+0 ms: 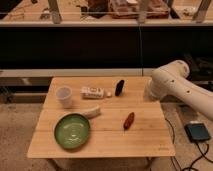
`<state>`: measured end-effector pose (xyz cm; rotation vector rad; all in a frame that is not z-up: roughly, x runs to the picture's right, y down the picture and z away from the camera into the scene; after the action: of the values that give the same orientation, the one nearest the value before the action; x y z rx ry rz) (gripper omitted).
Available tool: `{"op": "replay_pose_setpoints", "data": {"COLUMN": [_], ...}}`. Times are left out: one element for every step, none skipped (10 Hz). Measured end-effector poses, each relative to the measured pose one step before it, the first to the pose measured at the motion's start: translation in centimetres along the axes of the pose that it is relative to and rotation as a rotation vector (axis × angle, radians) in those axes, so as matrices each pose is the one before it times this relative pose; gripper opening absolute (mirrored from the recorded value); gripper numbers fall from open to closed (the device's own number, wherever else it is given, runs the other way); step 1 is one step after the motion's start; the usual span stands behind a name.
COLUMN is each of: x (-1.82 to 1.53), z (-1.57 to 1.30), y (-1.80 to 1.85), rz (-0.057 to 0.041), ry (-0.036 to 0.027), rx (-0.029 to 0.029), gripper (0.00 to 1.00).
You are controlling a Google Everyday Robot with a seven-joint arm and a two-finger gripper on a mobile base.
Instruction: Knock the eraser over
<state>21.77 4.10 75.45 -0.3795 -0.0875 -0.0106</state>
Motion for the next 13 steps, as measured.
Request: {"op": "replay_pose_setpoints", "data": {"x": [-0.371, -0.295, -0.468, -0.202, -0.05, 0.087, -0.015, -0.096, -0.336, 0.212, 0.159, 0.041, -0.227], "z": [0.868, 0.92, 0.749, 0.429, 0.385, 1.044, 0.711, 0.519, 0.659, 0.739, 0.759, 0.305, 0.317], "y": [-0.871, -0.995, -0.637, -0.146, 0.017, -0.331, -0.552, -0.666, -0.868, -0.037, 0.192, -0.031, -0.615], "rz": [-0.00347, -0.00326, -0.00041, -0.00129, 0.00314, 0.00589, 0.00488, 0.00103, -0.00241, 0.00381, 0.00766, 0.00236, 0.00266], "ry": [-0.01188, -0.01037, -0.01655, -0.00641, -0.00309, -0.00861, -0.00785, -0.00725, -0.01024, -0.0035, -0.00479, -0.00045, -0.00387], "rx": [0.01137, 0.01703, 0.01623, 0.00866, 0.00617, 0.01471, 0.01163, 0.01143, 0.01468, 0.00314, 0.00585, 0.00337, 0.00687], "gripper": [0.18, 0.18, 0.18, 0.18, 0.18, 0.18, 0.18, 0.18, 0.18, 0.18, 0.18, 0.18, 0.18]}}
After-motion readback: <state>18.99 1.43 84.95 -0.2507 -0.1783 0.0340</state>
